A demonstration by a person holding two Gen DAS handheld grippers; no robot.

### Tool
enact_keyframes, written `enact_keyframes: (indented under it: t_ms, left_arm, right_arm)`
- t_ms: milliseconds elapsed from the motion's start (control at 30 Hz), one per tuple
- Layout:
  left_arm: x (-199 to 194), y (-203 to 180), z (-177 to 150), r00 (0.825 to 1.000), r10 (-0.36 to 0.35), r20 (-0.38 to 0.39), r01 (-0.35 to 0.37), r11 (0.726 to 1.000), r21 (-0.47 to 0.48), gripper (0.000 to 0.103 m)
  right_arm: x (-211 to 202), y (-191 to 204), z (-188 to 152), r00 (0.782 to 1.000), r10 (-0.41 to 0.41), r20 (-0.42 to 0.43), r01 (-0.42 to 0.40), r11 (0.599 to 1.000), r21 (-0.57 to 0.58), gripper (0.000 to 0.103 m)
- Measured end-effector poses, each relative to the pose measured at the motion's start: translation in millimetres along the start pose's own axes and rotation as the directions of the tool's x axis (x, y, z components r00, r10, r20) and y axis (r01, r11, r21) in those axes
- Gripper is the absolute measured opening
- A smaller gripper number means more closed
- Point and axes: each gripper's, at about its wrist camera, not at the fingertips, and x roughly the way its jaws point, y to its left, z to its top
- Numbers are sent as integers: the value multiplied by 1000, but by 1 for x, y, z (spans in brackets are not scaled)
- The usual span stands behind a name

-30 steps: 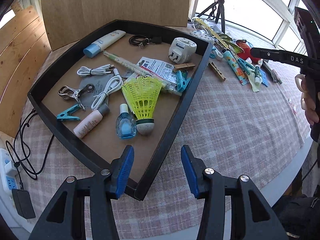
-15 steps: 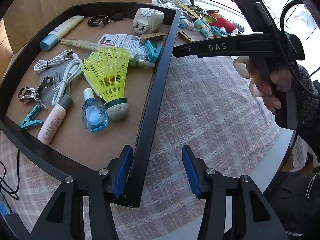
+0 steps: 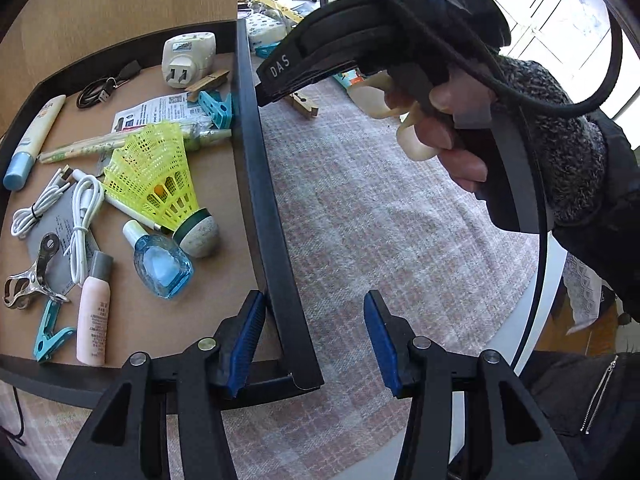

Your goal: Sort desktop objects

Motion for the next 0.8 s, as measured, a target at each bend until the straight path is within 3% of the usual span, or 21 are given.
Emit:
enact_keyframes:
  t_ms: [233, 333, 533, 600, 733, 800]
  left_arm:
    - [8, -10, 19, 1000, -25, 8, 25, 1000, 10, 48]
    - [6, -2, 23, 999, -43, 25, 44, 997, -56, 43]
    - [-40, 12, 24, 990, 19, 141, -3, 993, -115, 40]
    - [-55, 16, 26, 984, 67, 168, -46, 991, -127, 40]
    - [-80, 18, 36, 967, 134, 216, -95, 979, -182, 40]
    - [-92, 20, 45, 956, 166, 240, -116, 971, -209, 40]
  right_arm:
    - [5, -5, 13, 1000, 12, 1, -12, 1000, 16, 6]
    - [3, -1, 18, 1000, 21, 12, -21, 999, -34, 6]
    - [-56, -10, -7, 994, 32, 107, -38, 998, 59, 10]
    - [-84, -31, -16, 990, 6, 138, -16, 997, 72, 14]
    - [-137, -95, -23, 977, -44, 208, 22, 994, 108, 35]
    - [-162, -133, -27, 970, -66, 233, 34, 990, 138, 36]
